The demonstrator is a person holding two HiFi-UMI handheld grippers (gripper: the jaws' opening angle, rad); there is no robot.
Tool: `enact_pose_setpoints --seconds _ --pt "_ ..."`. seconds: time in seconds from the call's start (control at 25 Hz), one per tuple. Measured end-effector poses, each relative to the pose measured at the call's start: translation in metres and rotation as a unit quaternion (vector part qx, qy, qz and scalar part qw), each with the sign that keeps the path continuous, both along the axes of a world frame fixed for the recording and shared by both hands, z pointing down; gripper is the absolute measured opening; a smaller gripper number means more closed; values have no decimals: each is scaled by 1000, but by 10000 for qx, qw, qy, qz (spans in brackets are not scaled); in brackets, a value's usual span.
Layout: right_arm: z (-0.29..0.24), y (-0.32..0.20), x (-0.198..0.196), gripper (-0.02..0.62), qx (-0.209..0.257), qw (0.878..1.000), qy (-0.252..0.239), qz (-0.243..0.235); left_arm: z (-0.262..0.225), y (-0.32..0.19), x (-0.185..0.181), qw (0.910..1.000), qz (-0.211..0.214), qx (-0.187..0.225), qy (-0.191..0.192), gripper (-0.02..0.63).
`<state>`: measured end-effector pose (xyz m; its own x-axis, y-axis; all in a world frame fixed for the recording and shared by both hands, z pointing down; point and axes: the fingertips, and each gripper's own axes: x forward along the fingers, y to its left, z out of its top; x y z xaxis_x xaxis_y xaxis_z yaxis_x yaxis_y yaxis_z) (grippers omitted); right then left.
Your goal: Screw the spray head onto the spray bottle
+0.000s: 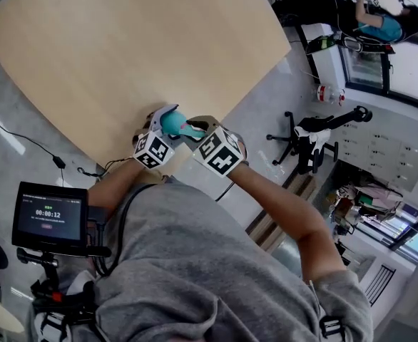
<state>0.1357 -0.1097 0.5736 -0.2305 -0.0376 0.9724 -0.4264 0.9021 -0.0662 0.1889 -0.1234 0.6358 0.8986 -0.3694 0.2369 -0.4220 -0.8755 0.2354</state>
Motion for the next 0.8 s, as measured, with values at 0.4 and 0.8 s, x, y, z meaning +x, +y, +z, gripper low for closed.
enact_pose_setpoints --seconds 0.4,0.8 --pt "-8 -6 -7 132 586 9283 -1104 3503 2 -7 -19 9928 -1163 -164 -251 388" --pt "-67 -9 -15 219 507 9813 -1328 1297 0 -4 -5 10000 -49 50 -10 388"
